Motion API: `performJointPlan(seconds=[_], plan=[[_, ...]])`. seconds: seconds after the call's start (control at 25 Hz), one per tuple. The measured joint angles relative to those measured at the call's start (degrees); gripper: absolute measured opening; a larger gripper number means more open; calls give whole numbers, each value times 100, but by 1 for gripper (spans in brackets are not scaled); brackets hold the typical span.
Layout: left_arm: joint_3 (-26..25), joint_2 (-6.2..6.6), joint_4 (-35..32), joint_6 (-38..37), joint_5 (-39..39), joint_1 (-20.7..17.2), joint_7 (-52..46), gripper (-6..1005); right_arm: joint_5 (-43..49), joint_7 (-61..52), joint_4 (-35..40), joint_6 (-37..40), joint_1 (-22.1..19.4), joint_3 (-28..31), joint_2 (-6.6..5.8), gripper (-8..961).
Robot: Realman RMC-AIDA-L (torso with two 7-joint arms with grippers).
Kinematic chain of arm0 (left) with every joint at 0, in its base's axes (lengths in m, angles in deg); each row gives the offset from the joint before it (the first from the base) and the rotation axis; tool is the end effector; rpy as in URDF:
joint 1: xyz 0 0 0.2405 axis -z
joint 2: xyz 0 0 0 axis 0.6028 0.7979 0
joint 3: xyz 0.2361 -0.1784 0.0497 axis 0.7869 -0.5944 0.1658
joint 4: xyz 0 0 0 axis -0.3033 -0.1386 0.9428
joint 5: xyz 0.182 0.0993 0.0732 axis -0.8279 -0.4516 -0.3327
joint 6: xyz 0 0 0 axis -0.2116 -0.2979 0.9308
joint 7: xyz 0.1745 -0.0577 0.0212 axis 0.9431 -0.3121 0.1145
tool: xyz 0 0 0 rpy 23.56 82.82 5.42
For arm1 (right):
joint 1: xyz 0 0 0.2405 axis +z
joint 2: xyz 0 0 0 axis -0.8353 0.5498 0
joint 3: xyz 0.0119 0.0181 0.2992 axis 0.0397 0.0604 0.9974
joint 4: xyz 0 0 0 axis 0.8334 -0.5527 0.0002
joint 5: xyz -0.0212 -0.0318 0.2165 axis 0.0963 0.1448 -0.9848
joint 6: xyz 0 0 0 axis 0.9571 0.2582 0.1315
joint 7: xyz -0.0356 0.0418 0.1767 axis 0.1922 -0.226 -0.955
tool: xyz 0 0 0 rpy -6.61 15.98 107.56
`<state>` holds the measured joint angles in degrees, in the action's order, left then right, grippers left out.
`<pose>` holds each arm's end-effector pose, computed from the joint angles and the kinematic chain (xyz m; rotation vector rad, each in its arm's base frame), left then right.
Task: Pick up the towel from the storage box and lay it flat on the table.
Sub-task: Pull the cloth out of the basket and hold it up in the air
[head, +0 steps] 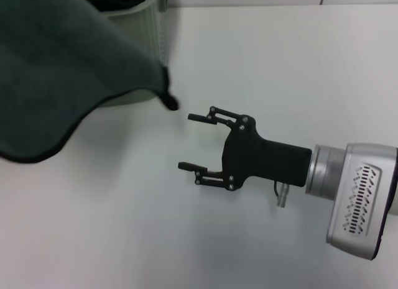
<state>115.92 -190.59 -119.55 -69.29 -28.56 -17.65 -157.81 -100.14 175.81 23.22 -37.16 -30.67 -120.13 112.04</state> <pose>-0.1942 0.2836 0.2077 -2.0050 0.3773 -1.8383 0.1935 0.3361 -0.1642 -2.4607 -0.6173 0.7501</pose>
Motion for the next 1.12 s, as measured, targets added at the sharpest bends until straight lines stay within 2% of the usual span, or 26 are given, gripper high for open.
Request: performJointPlan(seconds=[0.2,0.36,0.52,0.64,0.72,0.76,0.8,1.04,1.08,1.12], plan=[[-10,-91,58,26,130,191,-149,58,68,13,91,173,-23,165,0,736],[-11,-164,61,205,134,291,-160,60,277,16,177,325,118,325,0,716],[-8,-152,57,288,75,302,-150,63,518,17,408,448,159,346,1,696],[19,-36,45,234,-81,302,-173,64,458,8,433,313,127,324,0,681],[38,89,35,149,-233,301,-224,65,210,-44,291,-145,101,330,1,630],[56,249,22,58,-391,302,-362,66,40,-124,156,-484,101,362,0,605],[56,249,22,58,-391,302,-362,66,-77,-252,18,-819,109,414,-1,605],[457,712,-248,7,-924,377,-679,69,-215,-1703,-988,-2733,323,1357,-50,602],[535,779,-274,3,-938,394,-689,70,-215,-1703,-988,-2733,323,1357,-50,602],[579,821,-281,2,-944,411,-694,70,-203,-2003,-1416,-3224,449,1549,-97,602]])
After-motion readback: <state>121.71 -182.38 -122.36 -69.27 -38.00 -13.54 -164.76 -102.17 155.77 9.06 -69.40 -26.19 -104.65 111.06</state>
